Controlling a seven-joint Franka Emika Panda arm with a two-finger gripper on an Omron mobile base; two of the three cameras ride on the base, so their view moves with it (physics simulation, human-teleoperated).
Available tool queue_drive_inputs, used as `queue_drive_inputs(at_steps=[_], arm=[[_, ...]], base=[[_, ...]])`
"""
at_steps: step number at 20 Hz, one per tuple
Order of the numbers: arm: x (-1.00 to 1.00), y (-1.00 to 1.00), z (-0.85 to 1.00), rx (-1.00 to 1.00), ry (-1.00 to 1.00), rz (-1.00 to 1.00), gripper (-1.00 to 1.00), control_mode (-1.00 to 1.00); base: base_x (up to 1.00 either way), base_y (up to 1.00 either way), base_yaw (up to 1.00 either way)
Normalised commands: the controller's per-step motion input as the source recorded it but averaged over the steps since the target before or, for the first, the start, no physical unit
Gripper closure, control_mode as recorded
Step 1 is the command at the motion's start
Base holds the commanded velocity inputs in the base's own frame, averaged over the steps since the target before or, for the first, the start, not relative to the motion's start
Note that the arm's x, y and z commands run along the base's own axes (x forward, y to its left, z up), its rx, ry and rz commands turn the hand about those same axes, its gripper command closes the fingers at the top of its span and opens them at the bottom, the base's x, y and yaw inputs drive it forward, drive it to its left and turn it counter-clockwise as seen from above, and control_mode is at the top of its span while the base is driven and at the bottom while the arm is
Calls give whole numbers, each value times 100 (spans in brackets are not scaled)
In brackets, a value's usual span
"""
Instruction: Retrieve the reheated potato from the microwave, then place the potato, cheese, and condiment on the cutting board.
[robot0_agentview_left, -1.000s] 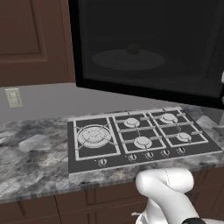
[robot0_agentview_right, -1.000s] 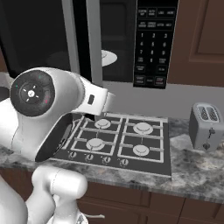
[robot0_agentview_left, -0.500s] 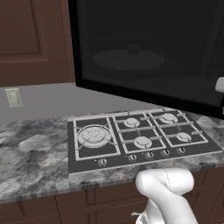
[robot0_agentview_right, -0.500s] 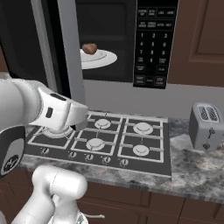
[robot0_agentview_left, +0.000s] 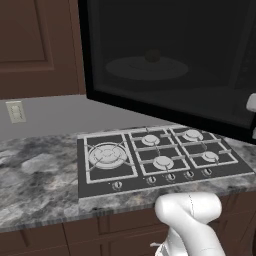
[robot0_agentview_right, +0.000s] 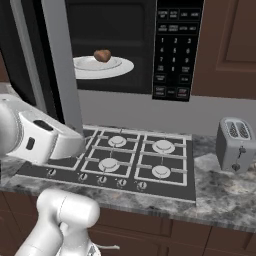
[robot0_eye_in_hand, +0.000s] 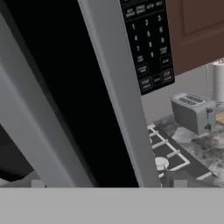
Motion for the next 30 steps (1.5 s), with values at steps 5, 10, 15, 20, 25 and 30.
queue_drive_inputs(at_steps=[5, 10, 15, 20, 25, 30], arm=[[-49, -37, 22, 23, 0, -8, -100, -100], [-41, -48, 27, 24, 0, -8, -100, -100], [-37, -18, 18, 22, 0, 0, -100, -100], [-24, 4, 10, 23, -4, 3, -100, -100], [-2, 1, 3, 22, -9, 9, -100, -100], [-21, -17, 15, 5, -4, 5, -100, -100]], base=[[0, 0, 0], [0, 0, 0], [0, 0, 0], [0, 0, 0], [0, 0, 0], [0, 0, 0]])
